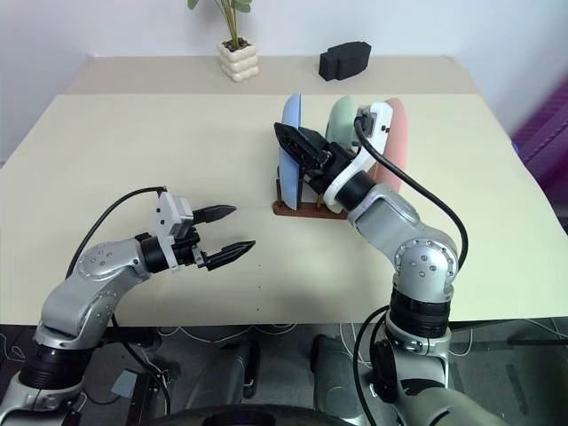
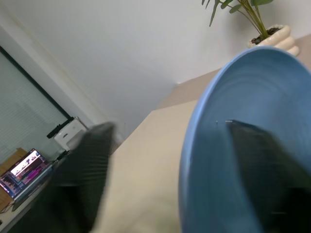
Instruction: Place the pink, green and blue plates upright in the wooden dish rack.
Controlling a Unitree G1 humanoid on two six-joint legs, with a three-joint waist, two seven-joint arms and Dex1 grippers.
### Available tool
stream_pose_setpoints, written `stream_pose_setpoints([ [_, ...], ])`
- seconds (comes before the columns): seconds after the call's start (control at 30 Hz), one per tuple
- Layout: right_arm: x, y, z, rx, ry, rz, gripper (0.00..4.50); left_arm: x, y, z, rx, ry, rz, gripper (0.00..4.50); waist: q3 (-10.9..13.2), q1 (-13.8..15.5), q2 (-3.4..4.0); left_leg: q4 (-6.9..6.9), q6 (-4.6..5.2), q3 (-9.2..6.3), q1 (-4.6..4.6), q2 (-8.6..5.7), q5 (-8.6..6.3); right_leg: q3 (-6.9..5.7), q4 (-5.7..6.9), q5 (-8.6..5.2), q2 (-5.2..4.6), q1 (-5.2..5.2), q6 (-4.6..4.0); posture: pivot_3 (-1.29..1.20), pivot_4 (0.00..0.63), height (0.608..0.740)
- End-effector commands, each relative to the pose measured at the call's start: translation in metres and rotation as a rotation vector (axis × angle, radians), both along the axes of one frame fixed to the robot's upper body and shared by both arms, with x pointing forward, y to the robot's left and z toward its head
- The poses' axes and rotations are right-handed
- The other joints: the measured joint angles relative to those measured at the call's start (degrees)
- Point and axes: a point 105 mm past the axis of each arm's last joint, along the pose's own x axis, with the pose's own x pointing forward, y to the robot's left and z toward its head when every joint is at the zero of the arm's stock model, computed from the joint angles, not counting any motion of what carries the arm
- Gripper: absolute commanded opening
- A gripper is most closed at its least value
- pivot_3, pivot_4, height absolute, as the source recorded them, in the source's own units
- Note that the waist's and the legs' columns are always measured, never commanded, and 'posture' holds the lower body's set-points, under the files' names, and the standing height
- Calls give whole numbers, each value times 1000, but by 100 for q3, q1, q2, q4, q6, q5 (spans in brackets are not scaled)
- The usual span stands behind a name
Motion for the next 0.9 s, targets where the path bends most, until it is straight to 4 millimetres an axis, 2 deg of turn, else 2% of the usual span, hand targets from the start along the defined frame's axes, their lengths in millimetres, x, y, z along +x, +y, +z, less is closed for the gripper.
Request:
stream_pose_setpoints([
  [0.03,-10,1,22,-18,-111,7,4382,-3,-4,4,-8,-24,-22,4500,0,0,0,0,0,0,0,0,0,0,-1,0,0,0,0,0,150,740],
  [0.23,-19,2,39,-133,-234,7,4382,-3,-3,0,-9,-18,-23,4500,1,3,2,-2,0,0,-1,0,0,0,-4,-1,0,0,-1,0,150,740],
  [0.43,-32,-1,67,-209,-384,9,4382,-3,-5,-3,-14,-18,-29,4500,2,6,2,-3,0,1,-1,1,0,-1,-8,-1,0,0,-2,0,150,740],
  [0.5,-39,-9,82,-263,-470,-19,4382,-3,-5,-3,-16,-19,-29,4500,2,12,3,-5,0,1,-3,1,0,-1,-11,-1,0,0,-2,0,150,740],
  [0.57,-41,-27,95,-318,-526,-84,4382,-4,-7,-3,-17,-22,-30,4500,2,34,4,-4,0,0,-6,1,0,-2,-17,-1,-1,1,-2,0,150,740],
  [0.63,-42,-51,98,-400,-541,-152,3871,-4,-9,-2,-19,-22,-35,4500,1,66,1,-3,0,0,-9,-1,0,-3,-24,-2,-4,2,-2,0,150,740],
  [0.7,-48,-74,92,-515,-535,-192,3090,-5,-11,-1,-19,-21,-48,4500,1,120,1,-4,2,4,-10,-3,-1,-3,-31,-3,-6,6,-3,0,150,740],
  [0.77,-52,-97,80,-636,-494,-229,2007,-5,-14,0,-17,-22,-63,4500,-1,162,-2,-4,11,8,-10,-2,-6,-3,-34,-6,-7,7,0,0,150,740],
  [0.83,-57,-110,71,-720,-464,-241,1007,-4,-16,1,-15,-22,-73,4500,0,161,-1,-4,11,9,-11,-2,-7,-3,-33,-7,-7,7,1,0,150,740],
  [0.9,-67,-118,52,-827,-403,-204,30,-4,-21,3,-16,-20,-99,4500,-1,149,3,-2,11,13,-9,-1,-7,-2,-32,-7,-7,7,0,0,150,740],
])
